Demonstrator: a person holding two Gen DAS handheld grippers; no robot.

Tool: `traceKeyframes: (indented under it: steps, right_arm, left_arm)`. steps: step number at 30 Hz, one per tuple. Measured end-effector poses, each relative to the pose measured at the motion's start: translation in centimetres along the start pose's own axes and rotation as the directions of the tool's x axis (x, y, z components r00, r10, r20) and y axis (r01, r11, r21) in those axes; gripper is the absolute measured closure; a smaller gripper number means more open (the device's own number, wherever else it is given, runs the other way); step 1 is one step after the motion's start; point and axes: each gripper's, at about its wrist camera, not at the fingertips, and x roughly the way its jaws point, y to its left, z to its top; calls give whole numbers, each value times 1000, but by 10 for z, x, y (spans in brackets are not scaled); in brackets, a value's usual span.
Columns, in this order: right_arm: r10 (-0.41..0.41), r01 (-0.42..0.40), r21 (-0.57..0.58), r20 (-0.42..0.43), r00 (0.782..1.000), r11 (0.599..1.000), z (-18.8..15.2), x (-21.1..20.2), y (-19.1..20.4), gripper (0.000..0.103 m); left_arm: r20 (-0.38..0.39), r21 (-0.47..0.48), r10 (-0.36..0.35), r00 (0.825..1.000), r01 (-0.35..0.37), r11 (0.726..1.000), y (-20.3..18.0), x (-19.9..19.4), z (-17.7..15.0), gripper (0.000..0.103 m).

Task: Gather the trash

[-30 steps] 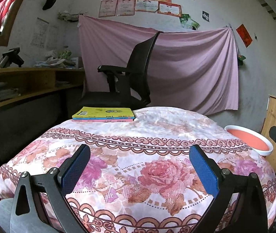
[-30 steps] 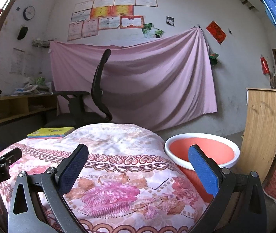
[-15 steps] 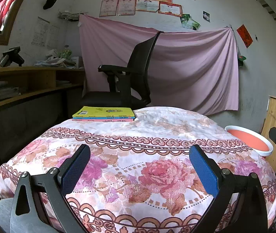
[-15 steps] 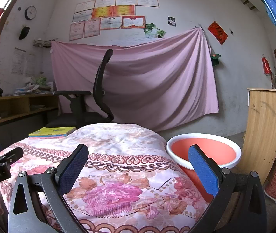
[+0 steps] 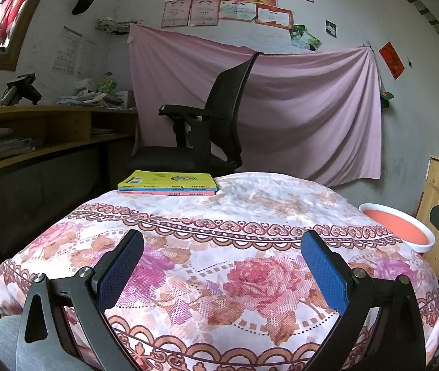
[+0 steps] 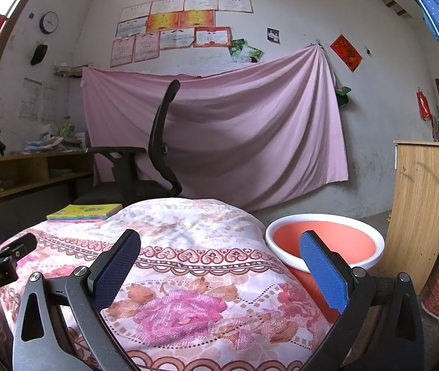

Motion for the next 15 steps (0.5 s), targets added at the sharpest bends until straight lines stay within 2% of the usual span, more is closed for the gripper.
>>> traceKeyframes:
  steps: [15]
  right_arm:
    - [0,0,1,0,1000,1000,0,0,1,0]
  left_arm:
    - [1,0,0,1000,0,1000,0,-1,0,3]
